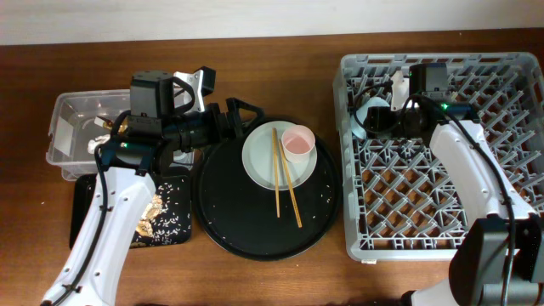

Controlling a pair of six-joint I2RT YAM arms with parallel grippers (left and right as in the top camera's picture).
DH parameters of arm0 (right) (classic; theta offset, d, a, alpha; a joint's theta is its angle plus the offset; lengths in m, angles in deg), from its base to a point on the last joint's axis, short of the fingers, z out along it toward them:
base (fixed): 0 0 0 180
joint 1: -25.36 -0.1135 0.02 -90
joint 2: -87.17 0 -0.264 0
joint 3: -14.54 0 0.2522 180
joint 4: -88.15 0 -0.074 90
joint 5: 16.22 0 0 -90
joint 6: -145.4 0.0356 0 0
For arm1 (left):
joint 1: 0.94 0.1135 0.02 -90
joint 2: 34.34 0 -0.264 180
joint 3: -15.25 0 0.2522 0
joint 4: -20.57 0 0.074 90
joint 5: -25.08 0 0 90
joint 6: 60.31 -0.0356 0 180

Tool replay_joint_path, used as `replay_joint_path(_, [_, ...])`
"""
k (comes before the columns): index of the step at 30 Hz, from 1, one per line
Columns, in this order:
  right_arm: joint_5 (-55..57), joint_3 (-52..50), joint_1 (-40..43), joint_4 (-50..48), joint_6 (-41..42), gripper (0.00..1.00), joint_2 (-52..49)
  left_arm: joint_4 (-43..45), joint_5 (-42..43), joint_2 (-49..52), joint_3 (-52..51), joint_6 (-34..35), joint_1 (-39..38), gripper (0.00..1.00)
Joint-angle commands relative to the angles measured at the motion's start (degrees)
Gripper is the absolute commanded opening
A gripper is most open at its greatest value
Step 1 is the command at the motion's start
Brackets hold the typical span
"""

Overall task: Sort waste into correct bins and load items into the dishwasher rack
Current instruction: 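Place the blue cup upside down in the rack with the right gripper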

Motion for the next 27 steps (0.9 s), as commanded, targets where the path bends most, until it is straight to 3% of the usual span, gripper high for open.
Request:
replay_joint_path(1, [-1.44, 1.86, -0.31, 0.42, -0.17, 0.74, 0.02, 0.13, -0.44, -0.46, 0.57, -0.76, 0.11, 0.99])
replay_joint_path(3, [-1.64, 3.28, -0.31, 1.03, -0.17, 0.73, 0.63, 0.13, -0.44, -0.46, 0.57, -0.76, 0.11, 0.99])
replay_joint_path(5, [-1.62, 4.55, -0.31, 1.29, -0.63, 0.64, 1.25, 0.13, -0.42, -0.46, 0.57, -0.76, 0.11, 0.99])
replay_joint_path(9, [-1.44, 5.01, -0.31, -1.44, -0.79, 0.18, 1.14, 0.13, -0.42, -0.46, 0.57, -0.76, 0.11, 0.99])
replay_joint_path(11, [-1.38, 4.98, -0.31, -3.61, -0.76, 0.04, 0.74, 0.11, -0.44, -0.46, 0.57, -0.76, 0.11, 0.99])
replay_joint_path(19, [2.62, 4.94, -0.31, -12.24, -0.74, 0.04, -4.17, 0.11, -0.44, -0.46, 0.57, -0.79, 0.11, 0.99])
replay_joint_path(27, [0.59, 4.94, -0.42, -8.83, -0.57, 0.05, -7.28, 0.11, -0.42, -0.46, 0.57, -0.76, 0.09, 0.99])
